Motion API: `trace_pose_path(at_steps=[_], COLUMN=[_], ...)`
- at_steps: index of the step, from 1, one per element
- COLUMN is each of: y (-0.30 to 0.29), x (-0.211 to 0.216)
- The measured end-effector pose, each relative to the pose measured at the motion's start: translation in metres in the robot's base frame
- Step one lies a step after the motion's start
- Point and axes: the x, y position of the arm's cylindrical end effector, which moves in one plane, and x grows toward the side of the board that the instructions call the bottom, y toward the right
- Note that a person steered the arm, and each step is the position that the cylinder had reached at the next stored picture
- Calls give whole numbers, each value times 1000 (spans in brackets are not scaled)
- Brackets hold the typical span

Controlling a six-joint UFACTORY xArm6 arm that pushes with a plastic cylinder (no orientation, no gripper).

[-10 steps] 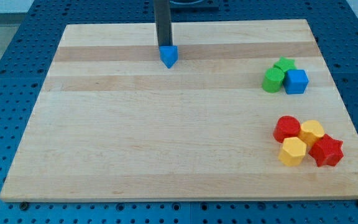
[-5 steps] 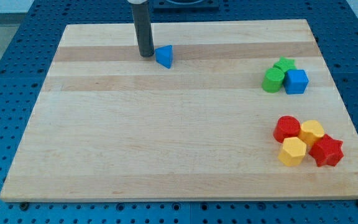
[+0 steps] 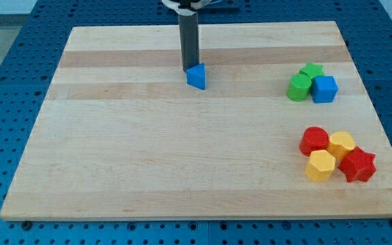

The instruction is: Place the blue triangle to the center

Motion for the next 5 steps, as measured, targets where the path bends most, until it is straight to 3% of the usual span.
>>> trace_pose_path(at_steps=[5], y=[0], x=[93])
